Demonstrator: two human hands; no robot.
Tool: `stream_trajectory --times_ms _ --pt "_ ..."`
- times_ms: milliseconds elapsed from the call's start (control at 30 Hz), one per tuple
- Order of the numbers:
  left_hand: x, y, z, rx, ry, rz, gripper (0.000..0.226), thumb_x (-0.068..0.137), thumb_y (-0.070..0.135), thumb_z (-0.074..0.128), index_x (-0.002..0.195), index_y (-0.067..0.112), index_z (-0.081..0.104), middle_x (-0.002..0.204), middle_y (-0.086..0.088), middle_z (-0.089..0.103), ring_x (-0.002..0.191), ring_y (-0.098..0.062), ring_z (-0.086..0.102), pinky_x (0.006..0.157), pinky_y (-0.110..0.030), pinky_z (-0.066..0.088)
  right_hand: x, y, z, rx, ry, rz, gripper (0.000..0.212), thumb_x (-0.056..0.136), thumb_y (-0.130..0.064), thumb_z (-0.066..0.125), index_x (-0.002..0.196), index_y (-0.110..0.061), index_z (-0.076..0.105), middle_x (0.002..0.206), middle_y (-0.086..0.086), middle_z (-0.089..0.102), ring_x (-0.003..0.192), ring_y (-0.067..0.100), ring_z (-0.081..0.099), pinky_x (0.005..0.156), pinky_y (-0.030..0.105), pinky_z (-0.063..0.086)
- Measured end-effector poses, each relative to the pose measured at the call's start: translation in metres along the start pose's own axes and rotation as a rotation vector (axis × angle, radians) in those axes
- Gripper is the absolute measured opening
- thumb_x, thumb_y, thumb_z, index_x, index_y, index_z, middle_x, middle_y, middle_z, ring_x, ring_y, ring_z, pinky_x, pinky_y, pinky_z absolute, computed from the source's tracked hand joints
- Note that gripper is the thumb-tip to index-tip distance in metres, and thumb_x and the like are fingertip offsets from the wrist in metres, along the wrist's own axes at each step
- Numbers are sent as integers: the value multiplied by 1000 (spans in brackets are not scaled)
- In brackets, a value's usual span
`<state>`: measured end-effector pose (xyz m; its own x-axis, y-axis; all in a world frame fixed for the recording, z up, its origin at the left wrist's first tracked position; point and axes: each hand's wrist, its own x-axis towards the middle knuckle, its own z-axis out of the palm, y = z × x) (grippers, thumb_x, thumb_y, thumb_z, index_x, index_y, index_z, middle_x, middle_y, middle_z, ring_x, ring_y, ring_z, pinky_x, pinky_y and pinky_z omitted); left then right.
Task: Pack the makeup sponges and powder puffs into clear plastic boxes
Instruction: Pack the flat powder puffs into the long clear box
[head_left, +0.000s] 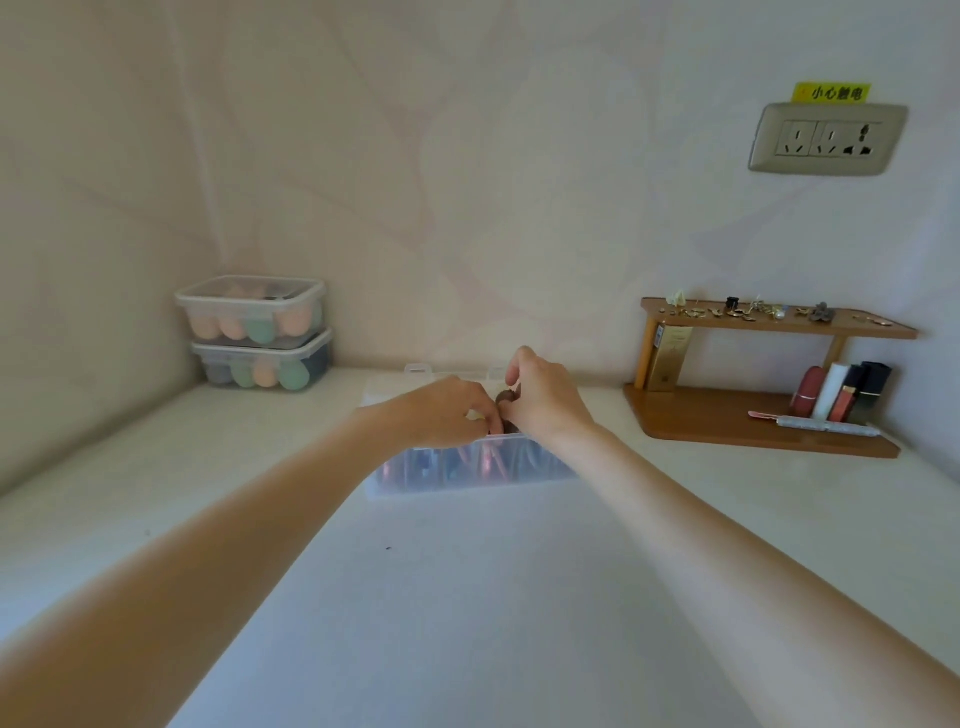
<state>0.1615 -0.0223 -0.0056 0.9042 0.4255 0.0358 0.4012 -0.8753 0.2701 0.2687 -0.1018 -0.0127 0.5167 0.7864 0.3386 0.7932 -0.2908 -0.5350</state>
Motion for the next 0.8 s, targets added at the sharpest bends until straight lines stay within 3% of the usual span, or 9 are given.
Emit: stream_trajectory --times_ms 133,267,333,433,500,600,700,800 --pt "-3 3 -3 -8 -26 -24 28 93 24 45 101 16 71 113 -1 64 102 -20 57 96 -32 45 3 -2 2 -71 -89 -1 13 84 -8 55 89 -14 45 86 5 57 85 27 56 74 34 44" --pt "5 14 -11 67 -70 -121 25 90 26 50 89 6 65 79 -2 55 71 -16 51 60 -19 39 8 -5 -3 -122 -171 -1 21 85 -33 62 85 -16 50 88 4 61 92 26 59 82 34 46" --pt "12 17 -15 99 -76 -162 16 86 18 54 92 10 66 78 -2 57 72 -18 56 52 -18 38 8 -7 -9 -133 -220 1 16 85 -31 60 87 -17 53 97 8 67 91 24 59 82 32 46" --pt "20 23 -18 155 -107 -205 16 83 17 61 98 13 64 82 0 59 65 -16 55 54 -18 38 7 -11 -18 -139 -297 -8 17 84 -20 60 99 -13 64 107 8 69 87 22 57 76 27 44" --pt "23 31 -18 226 -114 -239 13 83 16 62 95 14 58 70 2 53 54 -11 48 51 -18 35 6 -11 -20 -177 -319 -24 22 81 -15 62 103 -12 67 107 7 70 86 21 57 65 22 43" --pt "25 42 -15 331 -89 -276 19 85 13 60 103 12 57 63 3 43 53 -11 43 46 -18 32 4 -8 -18 -190 -287 -42 22 79 -13 63 101 -12 67 107 7 70 92 25 61 54 17 36" --pt "25 45 -15 360 -107 -275 28 87 14 57 114 6 57 63 3 40 56 -13 43 52 -20 34 0 -3 -17 -125 -227 -43 24 79 -12 63 103 -11 66 109 6 69 103 26 62 70 22 37" --pt "29 45 -15 393 -147 -273 17 89 20 56 104 12 58 64 5 41 54 -9 41 75 -23 33 -4 2 -13 -54 -191 -42 23 79 -11 64 102 -11 65 106 7 69 103 25 62 77 24 39"
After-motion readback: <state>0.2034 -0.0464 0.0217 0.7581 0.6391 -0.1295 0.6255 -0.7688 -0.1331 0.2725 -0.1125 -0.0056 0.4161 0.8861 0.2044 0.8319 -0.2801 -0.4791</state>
